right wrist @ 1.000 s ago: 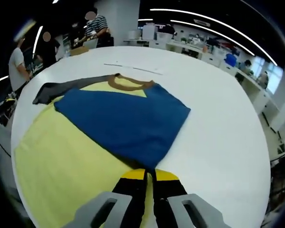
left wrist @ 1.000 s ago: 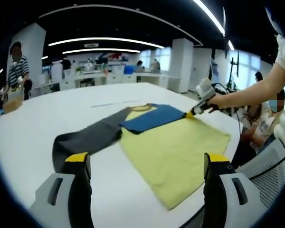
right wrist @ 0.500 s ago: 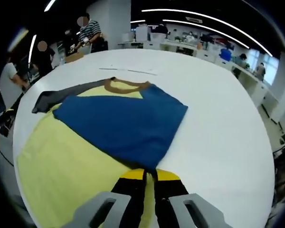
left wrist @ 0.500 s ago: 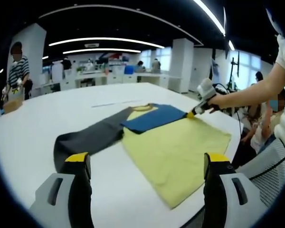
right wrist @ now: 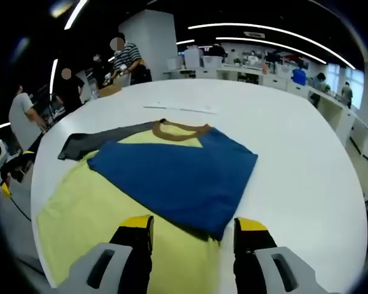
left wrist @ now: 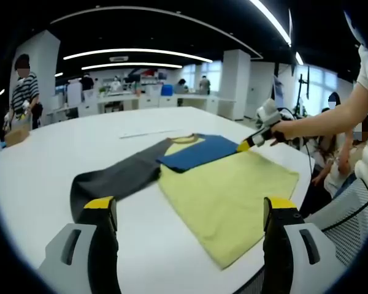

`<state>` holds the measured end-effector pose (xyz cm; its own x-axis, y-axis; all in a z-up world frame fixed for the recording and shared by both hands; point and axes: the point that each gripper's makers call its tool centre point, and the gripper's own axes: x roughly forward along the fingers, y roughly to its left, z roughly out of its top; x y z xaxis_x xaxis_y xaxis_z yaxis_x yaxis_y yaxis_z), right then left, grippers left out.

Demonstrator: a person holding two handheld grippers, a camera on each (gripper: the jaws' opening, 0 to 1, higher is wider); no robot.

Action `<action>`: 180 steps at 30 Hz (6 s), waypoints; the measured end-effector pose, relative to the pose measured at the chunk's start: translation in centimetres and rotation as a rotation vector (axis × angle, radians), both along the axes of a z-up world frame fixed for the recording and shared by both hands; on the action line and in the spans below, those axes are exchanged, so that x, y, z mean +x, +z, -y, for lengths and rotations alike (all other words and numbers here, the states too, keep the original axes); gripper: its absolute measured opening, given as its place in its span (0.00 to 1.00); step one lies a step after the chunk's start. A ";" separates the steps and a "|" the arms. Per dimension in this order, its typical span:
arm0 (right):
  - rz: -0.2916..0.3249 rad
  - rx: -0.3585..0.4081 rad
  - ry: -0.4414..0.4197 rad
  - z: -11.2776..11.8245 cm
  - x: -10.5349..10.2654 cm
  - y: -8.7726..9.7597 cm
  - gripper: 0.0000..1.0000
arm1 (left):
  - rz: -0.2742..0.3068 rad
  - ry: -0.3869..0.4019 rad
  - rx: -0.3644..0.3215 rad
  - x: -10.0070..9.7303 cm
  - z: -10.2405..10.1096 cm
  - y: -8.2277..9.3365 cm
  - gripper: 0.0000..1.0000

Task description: Fold the garment on the visible template until the final outline fits inside the template.

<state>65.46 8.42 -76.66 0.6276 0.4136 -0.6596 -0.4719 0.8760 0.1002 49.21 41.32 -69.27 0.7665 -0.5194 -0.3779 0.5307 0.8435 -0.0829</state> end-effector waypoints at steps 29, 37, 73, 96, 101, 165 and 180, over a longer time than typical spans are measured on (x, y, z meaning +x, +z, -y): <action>0.171 0.171 0.182 -4.8 -2.6 6.7 0.99 | 0.001 0.022 0.013 0.7 -0.6 0.6 0.95; 0.217 0.182 0.232 -5.1 -4.2 8.7 0.99 | 0.004 0.047 0.018 1.2 -1.5 0.7 0.93; 0.284 0.193 0.327 -6.0 -12.5 11.7 0.99 | -0.004 0.256 0.100 4.8 -8.5 -0.1 0.73; 0.299 0.183 0.267 -4.2 -12.7 12.2 0.99 | -0.134 0.532 0.125 7.4 -16.3 -5.8 0.36; 0.304 0.171 0.252 -3.5 -12.5 12.2 0.99 | -0.151 0.560 0.142 7.8 -16.9 -7.0 0.30; 0.257 0.108 0.231 -3.9 -13.8 9.1 0.99 | -0.156 0.686 0.135 8.4 -18.8 -4.9 0.01; 0.248 0.121 0.220 -3.9 -14.2 9.0 0.99 | -0.157 0.654 0.230 9.0 -21.2 -3.9 0.01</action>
<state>51.29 12.28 -67.62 0.6500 0.6225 -0.4359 -0.6708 0.7396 0.0559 58.17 62.54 -73.17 0.8212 0.1348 -0.5544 -0.0938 0.9904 0.1019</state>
